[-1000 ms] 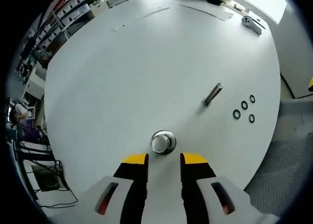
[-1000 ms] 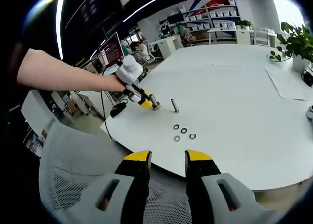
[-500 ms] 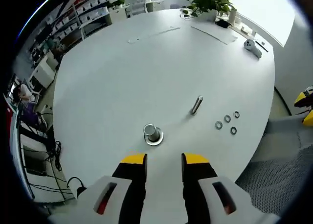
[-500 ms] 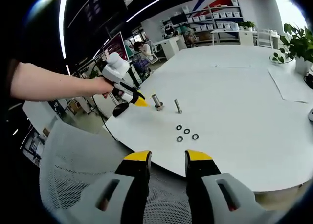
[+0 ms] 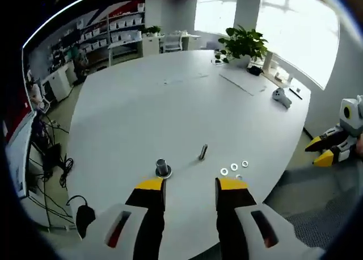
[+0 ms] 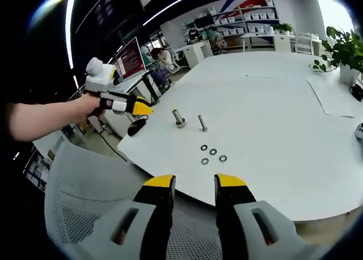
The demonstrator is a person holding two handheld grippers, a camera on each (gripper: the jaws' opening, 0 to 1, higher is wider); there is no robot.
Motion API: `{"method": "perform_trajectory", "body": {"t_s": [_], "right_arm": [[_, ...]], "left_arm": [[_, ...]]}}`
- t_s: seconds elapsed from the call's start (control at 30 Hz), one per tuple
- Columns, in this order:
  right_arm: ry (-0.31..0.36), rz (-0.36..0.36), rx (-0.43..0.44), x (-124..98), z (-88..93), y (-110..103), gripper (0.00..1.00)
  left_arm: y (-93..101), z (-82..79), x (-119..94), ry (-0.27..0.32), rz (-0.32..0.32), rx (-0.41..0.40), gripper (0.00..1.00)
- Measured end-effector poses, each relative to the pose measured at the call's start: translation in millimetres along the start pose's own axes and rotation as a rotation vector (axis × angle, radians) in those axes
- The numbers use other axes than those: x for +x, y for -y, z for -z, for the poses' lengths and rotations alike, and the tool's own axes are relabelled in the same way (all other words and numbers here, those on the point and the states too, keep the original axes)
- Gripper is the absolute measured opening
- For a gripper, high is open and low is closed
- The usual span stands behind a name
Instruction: Place the washer onto the threaded stud by aligning its center hole with the stud, sliding it down to the base, and recovering from edge contact or off-axis alignment until the washer reaches the visible bottom stop.
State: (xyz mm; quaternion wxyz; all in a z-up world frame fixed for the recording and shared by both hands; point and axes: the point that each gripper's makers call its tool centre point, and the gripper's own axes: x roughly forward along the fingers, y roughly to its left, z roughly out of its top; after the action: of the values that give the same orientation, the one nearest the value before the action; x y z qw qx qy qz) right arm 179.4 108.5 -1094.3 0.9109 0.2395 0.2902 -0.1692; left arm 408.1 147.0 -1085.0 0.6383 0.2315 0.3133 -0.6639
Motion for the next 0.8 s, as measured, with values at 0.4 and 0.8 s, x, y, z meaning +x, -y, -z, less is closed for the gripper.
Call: {"method": "perform_trajectory", "body": {"t_s": [0.4,0.8], "right_arm": [[0.088,0.050,0.048,-8,-12.6,9,0.31],[0.012,0.098,0.045,-7,0.4,19,0.31]], "left_arm": [[19.1,4.8,-48,0.105,0.028,-0.052,0.35],[27.6,13.4,-67,0.164,0.086,-0.012,0.37]]}}
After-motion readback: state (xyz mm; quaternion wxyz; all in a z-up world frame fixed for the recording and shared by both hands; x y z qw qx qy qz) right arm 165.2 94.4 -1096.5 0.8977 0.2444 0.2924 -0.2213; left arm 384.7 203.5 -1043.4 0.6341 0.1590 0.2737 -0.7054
